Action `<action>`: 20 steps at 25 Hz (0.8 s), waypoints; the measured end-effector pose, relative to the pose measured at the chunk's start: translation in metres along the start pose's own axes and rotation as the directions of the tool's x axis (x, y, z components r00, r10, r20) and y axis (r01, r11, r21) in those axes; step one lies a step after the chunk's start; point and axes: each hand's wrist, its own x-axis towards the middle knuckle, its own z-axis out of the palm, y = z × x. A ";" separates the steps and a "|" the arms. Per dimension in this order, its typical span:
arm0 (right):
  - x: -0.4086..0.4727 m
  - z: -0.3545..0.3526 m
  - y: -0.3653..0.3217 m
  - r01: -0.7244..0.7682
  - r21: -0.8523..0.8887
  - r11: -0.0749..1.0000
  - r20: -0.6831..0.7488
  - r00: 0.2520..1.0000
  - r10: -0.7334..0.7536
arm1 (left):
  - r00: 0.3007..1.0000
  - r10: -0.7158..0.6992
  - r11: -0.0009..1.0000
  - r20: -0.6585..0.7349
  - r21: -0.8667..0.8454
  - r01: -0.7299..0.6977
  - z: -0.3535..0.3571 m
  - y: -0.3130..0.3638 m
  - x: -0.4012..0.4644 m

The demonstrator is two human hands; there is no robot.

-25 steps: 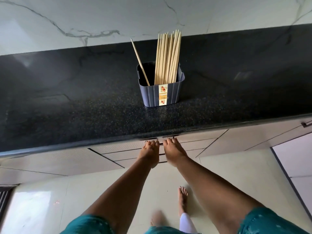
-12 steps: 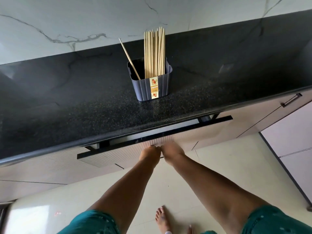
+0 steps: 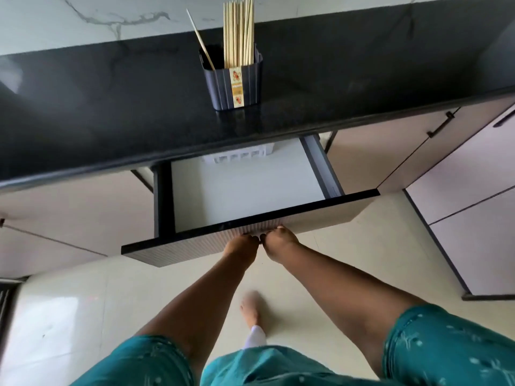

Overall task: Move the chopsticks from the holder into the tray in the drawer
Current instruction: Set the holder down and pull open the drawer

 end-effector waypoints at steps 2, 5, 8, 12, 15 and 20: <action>-0.027 0.016 -0.003 0.012 -0.012 1.000 0.001 1.000 -0.012 | 1.000 -0.015 1.000 -0.003 -0.004 0.015 0.016 0.009 -0.028; -0.064 0.043 -0.005 0.039 -0.043 0.998 -0.005 0.999 -0.039 | 0.997 -0.049 0.996 -0.060 -0.073 0.045 0.050 0.022 -0.072; -0.103 0.068 -0.006 0.056 -0.064 0.996 -0.016 0.998 -0.057 | 0.994 -0.065 0.994 -0.084 -0.095 0.057 0.075 0.037 -0.112; -0.143 0.105 -0.011 0.087 -0.082 0.993 -0.022 0.996 -0.089 | 0.996 -0.052 0.987 -0.068 -0.155 0.040 0.104 0.049 -0.151; -0.163 0.126 -0.011 0.108 -0.092 0.990 0.005 0.994 -0.108 | 0.995 -0.074 0.985 -0.066 -0.160 0.063 0.122 0.055 -0.173; -0.168 0.126 -0.009 0.076 -0.070 0.995 -0.091 0.992 -0.082 | 0.995 -0.087 0.986 -0.046 -0.144 0.080 0.119 0.056 -0.175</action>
